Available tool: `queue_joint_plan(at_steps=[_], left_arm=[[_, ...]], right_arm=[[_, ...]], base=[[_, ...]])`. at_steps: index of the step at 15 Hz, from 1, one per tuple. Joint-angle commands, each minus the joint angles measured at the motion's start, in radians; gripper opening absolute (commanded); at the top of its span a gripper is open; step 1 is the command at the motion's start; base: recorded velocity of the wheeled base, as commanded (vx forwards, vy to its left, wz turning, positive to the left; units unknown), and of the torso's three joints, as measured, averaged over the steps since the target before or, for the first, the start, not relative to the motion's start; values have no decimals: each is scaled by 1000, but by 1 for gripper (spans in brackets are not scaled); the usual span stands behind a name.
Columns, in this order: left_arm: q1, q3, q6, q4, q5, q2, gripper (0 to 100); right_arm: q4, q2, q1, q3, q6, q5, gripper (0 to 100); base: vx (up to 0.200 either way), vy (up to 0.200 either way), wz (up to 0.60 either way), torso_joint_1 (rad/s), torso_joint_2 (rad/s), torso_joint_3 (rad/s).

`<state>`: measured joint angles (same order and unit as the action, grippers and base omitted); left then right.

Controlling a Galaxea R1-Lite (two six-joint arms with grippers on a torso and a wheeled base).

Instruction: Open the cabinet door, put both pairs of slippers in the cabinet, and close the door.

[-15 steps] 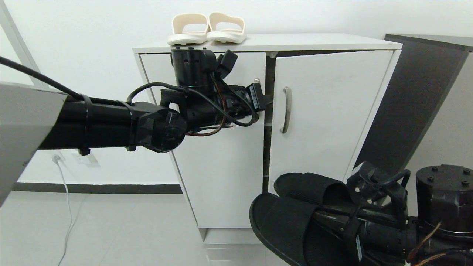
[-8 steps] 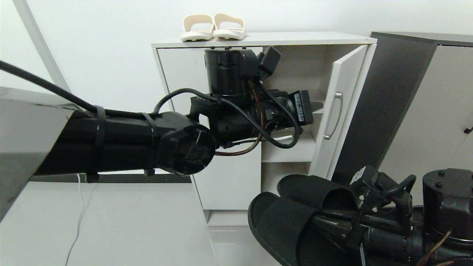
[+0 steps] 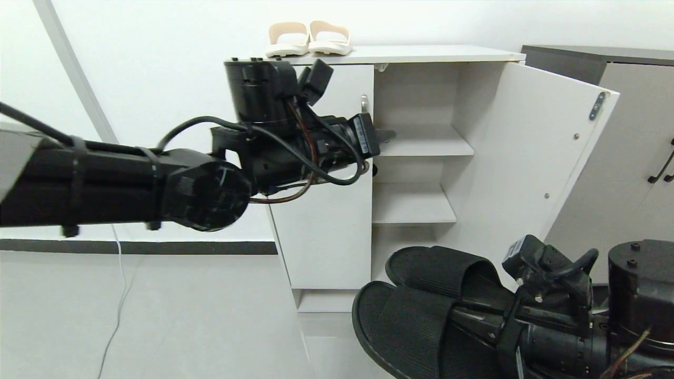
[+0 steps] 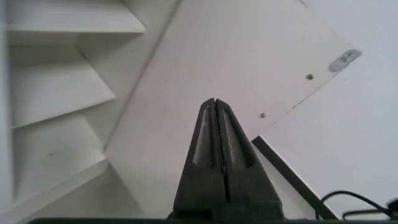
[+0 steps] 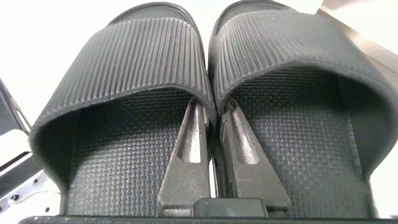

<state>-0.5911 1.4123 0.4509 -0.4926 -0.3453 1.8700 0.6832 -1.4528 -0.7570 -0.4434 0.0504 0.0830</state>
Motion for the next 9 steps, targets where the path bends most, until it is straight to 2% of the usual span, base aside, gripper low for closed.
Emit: queue_joint_plan(at_steps=[1, 6, 7, 9], left_arm=[[76, -122, 0, -4, -1, -157, 0], [237, -503, 0, 15, -3, -626, 0], [266, -552, 0, 40, -3, -724, 0], [329, -609, 0, 160, -3, -922, 0]], right_arm=[[1, 0, 1, 0, 0, 0, 0], [1, -5, 1, 0, 0, 0, 0], [1, -6, 1, 0, 0, 0, 0], [4, -6, 1, 0, 0, 0, 0]], base=[[0, 0, 0, 0, 0, 0], [0, 0, 0, 0, 0, 0], [0, 0, 0, 0, 0, 0], [0, 0, 0, 0, 0, 0]])
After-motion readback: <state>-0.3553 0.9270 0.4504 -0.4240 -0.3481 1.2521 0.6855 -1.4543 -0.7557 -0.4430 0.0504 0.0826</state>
